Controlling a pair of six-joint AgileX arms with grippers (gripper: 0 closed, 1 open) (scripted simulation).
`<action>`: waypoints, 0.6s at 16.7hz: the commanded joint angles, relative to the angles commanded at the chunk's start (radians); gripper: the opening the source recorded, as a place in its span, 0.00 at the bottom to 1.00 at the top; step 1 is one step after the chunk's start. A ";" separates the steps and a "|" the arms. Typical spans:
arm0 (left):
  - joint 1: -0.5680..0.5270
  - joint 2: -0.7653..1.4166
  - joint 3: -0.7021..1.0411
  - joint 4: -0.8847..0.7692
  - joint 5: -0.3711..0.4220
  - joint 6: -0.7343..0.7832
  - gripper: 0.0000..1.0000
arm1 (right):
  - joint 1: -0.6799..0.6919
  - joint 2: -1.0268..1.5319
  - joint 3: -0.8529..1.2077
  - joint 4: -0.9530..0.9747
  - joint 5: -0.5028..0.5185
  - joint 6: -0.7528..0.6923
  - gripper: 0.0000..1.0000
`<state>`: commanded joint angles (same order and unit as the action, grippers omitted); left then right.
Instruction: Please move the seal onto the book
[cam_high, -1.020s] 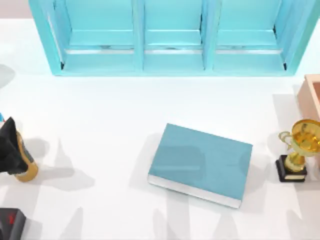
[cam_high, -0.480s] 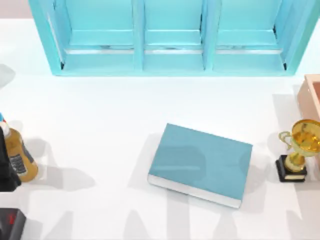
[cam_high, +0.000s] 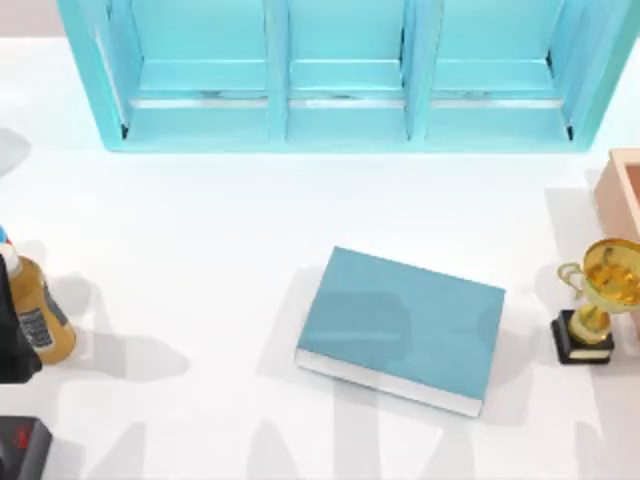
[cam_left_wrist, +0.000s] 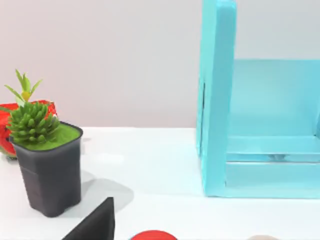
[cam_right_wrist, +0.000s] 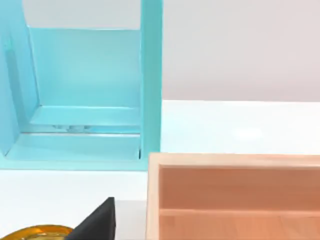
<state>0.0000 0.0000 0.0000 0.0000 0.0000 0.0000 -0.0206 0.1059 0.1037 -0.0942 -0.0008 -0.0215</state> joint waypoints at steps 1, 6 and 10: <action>0.000 0.000 0.000 0.000 0.000 0.000 1.00 | -0.010 0.053 0.052 -0.043 0.000 -0.010 1.00; 0.000 0.000 0.000 0.000 0.000 0.000 1.00 | -0.075 0.473 0.417 -0.336 -0.001 -0.075 1.00; 0.000 0.000 0.000 0.000 0.000 0.000 1.00 | -0.137 0.907 0.757 -0.608 -0.001 -0.133 1.00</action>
<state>0.0000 0.0000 0.0000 0.0000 0.0000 0.0000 -0.1572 1.0124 0.8609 -0.7018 -0.0019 -0.1550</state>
